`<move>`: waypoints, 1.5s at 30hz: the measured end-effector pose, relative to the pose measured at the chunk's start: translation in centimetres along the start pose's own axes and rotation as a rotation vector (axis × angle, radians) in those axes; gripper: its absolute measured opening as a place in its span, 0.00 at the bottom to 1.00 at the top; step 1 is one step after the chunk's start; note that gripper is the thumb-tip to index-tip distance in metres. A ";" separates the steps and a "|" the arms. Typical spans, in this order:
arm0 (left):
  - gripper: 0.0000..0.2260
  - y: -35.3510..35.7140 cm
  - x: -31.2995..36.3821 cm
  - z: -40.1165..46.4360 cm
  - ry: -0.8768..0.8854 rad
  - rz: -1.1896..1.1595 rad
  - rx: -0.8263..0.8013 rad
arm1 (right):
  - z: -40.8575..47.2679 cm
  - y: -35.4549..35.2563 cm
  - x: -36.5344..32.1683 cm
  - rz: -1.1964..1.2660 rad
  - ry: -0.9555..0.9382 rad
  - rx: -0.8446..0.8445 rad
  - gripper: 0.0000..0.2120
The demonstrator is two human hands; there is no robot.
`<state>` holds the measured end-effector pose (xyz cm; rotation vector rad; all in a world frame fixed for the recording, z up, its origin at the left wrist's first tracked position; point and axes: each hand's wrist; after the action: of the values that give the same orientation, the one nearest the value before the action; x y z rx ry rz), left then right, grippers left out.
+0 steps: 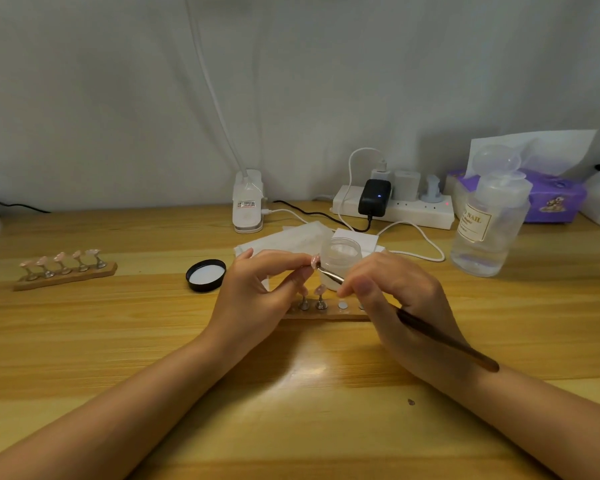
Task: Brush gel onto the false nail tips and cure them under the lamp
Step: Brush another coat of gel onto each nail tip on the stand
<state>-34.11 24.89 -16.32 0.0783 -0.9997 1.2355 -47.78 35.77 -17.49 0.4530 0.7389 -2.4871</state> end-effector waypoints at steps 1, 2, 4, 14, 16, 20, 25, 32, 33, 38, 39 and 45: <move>0.10 0.0 0.0 0.0 0.002 0.002 0.003 | 0.0 0.0 -0.1 -0.001 -0.017 0.002 0.23; 0.10 0.0 0.0 0.0 0.007 -0.001 0.005 | 0.0 -0.1 -0.1 0.005 -0.028 0.007 0.23; 0.09 0.0 0.0 0.0 0.020 -0.013 0.006 | -0.1 -0.2 -0.1 0.018 -0.035 0.021 0.24; 0.12 0.2 -0.5 0.1 0.124 0.010 0.048 | -0.2 0.0 0.2 -0.018 -0.043 0.030 0.22; 0.12 0.2 -0.5 0.1 0.129 0.011 0.050 | -0.3 -0.1 0.2 -0.014 -0.073 0.035 0.25; 0.10 0.2 -0.5 0.2 0.158 0.009 0.051 | -0.3 -0.2 0.3 0.006 -0.014 0.074 0.25; 0.09 0.3 -0.5 0.1 0.163 -0.004 0.041 | -0.1 -0.1 0.0 0.002 0.013 0.056 0.22; 0.09 0.1 -0.3 0.1 0.146 -0.010 0.027 | -0.3 -0.2 0.1 0.042 0.012 0.063 0.25; 0.09 0.1 -0.3 0.1 0.143 -0.009 0.028 | -0.2 -0.1 0.2 0.032 0.015 0.064 0.24; 0.09 0.1 -0.3 0.2 0.120 -0.003 0.026 | -0.1 -0.1 0.1 -0.001 0.025 0.048 0.24; 0.09 0.1 -0.3 0.2 0.120 -0.003 0.025 | -0.1 -0.1 0.1 0.005 0.032 0.048 0.25; 0.08 0.0 0.0 0.0 0.095 -0.022 0.024 | -0.1 -0.3 -0.1 0.038 0.066 0.065 0.22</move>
<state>-34.11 24.82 -16.30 0.0485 -0.8993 1.2205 -47.80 36.10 -17.41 0.5704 0.6704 -2.4763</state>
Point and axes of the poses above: each hand's wrist, its own z-axis towards the middle knuckle, its own y-axis out of the palm, x = y × z, and after that the axes turned 3 degrees about y, right-handed
